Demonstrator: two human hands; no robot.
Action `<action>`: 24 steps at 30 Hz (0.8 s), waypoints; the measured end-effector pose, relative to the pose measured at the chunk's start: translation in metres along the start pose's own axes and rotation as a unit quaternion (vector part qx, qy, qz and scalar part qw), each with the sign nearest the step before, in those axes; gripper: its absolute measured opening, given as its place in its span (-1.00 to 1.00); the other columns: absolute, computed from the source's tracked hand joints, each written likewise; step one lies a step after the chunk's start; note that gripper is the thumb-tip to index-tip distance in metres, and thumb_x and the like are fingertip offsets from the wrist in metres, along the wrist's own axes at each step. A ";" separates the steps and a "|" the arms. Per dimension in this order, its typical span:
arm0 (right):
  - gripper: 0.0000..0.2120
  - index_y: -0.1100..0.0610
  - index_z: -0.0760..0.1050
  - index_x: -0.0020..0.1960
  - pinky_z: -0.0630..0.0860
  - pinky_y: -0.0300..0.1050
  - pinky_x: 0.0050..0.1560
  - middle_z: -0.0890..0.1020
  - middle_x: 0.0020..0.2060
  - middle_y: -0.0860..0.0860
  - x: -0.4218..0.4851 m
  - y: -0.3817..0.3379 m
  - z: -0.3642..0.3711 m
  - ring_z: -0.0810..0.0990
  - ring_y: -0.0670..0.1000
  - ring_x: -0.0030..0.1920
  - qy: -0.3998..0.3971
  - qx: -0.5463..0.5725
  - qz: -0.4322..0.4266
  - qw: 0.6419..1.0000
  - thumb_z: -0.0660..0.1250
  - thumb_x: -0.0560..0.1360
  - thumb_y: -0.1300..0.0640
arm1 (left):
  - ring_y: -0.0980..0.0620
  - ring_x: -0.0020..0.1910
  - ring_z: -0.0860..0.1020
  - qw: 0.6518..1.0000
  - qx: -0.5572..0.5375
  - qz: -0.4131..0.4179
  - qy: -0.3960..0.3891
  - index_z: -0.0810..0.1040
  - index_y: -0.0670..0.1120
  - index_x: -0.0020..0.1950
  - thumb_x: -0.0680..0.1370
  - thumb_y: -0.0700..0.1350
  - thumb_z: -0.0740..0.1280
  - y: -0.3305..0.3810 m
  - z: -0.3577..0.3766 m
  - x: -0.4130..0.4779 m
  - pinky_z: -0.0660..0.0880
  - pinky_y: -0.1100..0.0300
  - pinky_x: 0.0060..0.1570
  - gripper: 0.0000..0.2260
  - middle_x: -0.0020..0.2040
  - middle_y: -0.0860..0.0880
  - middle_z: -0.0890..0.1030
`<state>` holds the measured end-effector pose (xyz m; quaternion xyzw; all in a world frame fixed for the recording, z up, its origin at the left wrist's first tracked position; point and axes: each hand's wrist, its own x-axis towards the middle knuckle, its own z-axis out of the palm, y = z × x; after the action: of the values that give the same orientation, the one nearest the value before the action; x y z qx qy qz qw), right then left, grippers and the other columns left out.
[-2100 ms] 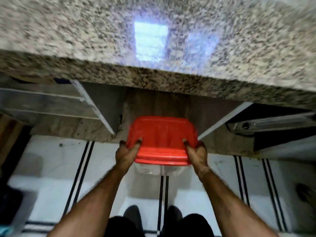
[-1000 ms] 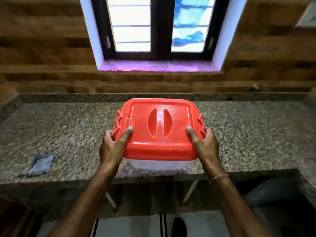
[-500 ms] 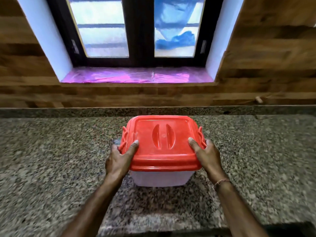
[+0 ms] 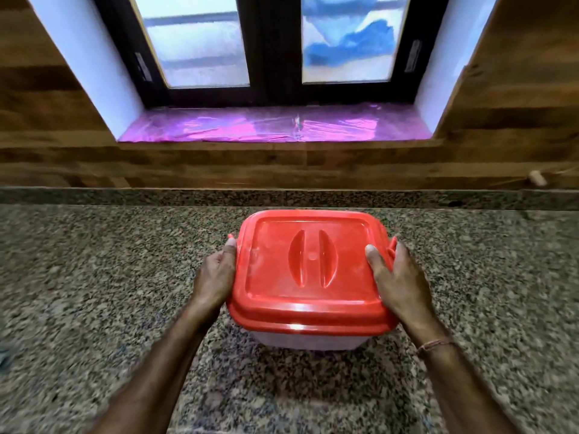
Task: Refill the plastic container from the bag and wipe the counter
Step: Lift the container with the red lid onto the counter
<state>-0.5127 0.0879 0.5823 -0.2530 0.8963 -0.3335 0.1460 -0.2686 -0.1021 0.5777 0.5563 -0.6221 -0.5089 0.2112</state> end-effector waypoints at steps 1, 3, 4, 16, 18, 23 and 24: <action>-0.29 0.11 0.29 0.49 0.61 0.05 0.06 0.59 0.22 0.13 0.002 0.000 0.000 0.63 0.16 0.09 -0.005 0.001 0.003 1.000 0.10 0.56 -0.38 | -0.19 -0.28 0.65 0.999 -0.029 -0.025 0.006 0.63 -0.25 -0.03 0.65 0.31 0.07 -0.004 -0.001 0.002 0.63 -0.06 -0.20 -0.35 -0.18 -0.26 0.67; -0.33 0.09 0.32 0.43 0.63 -0.02 -0.16 0.60 0.09 0.07 0.003 0.002 0.001 0.64 0.08 -0.08 -0.022 0.004 0.010 1.000 0.08 0.56 -0.39 | -0.32 -0.12 0.67 0.991 -0.108 -0.082 -0.023 0.65 -0.26 0.06 0.66 0.26 0.10 -0.016 -0.004 0.006 0.66 -0.15 -0.02 -0.39 -0.04 -0.34 0.69; -0.34 0.08 0.32 0.42 0.62 -0.04 -0.20 0.60 0.07 0.06 0.003 0.002 0.001 0.64 0.07 -0.11 -0.024 0.009 0.013 1.000 0.08 0.56 -0.39 | -0.35 -0.03 0.66 0.983 -0.138 -0.108 -0.049 0.66 -0.23 0.12 0.67 0.22 0.15 -0.021 -0.006 0.008 0.62 -0.24 0.08 -0.45 0.05 -0.37 0.67; -0.33 0.22 0.54 -0.23 0.58 0.01 -0.29 0.60 -0.36 0.16 0.006 0.005 0.006 0.59 0.13 -0.38 0.010 0.209 0.111 0.972 0.11 0.58 -0.38 | -0.04 0.00 0.69 0.987 -0.114 0.061 -0.092 0.26 0.02 0.56 0.51 0.12 0.45 0.017 0.009 -0.007 0.68 0.07 -0.21 -0.32 0.19 -0.06 0.58; -0.30 0.25 0.59 -0.18 0.66 0.18 -0.18 0.64 -0.33 0.20 0.010 0.012 0.006 0.63 0.21 -0.34 0.010 0.236 0.140 0.962 0.12 0.57 -0.38 | -0.03 0.00 0.68 0.988 -0.116 0.067 -0.080 0.28 0.00 0.55 0.50 0.10 0.48 0.014 0.009 -0.003 0.66 0.14 -0.27 -0.31 0.19 -0.07 0.58; -0.57 0.13 0.68 0.04 0.66 0.11 -0.04 0.72 -0.14 0.10 0.005 0.020 -0.001 0.67 0.12 -0.11 0.027 0.274 0.159 0.948 0.16 0.67 -0.14 | -0.03 0.01 0.66 0.987 -0.120 0.069 -0.080 0.29 -0.02 0.55 0.49 0.10 0.49 0.012 0.009 0.001 0.63 0.21 -0.34 -0.30 0.22 -0.10 0.58; -0.62 0.10 0.64 0.14 0.62 0.01 0.00 0.71 -0.03 0.06 0.004 0.018 -0.003 0.67 0.10 0.00 0.058 0.228 0.126 0.964 0.15 0.68 -0.11 | -0.03 0.01 0.66 0.986 -0.123 0.071 -0.082 0.29 -0.02 0.55 0.49 0.09 0.49 0.012 0.009 0.000 0.63 0.21 -0.35 -0.29 0.23 -0.11 0.58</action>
<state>-0.5232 0.0988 0.5721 -0.0785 0.8282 -0.5219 0.1883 -0.2816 -0.0998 0.5843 0.4368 -0.6078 -0.6092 0.2620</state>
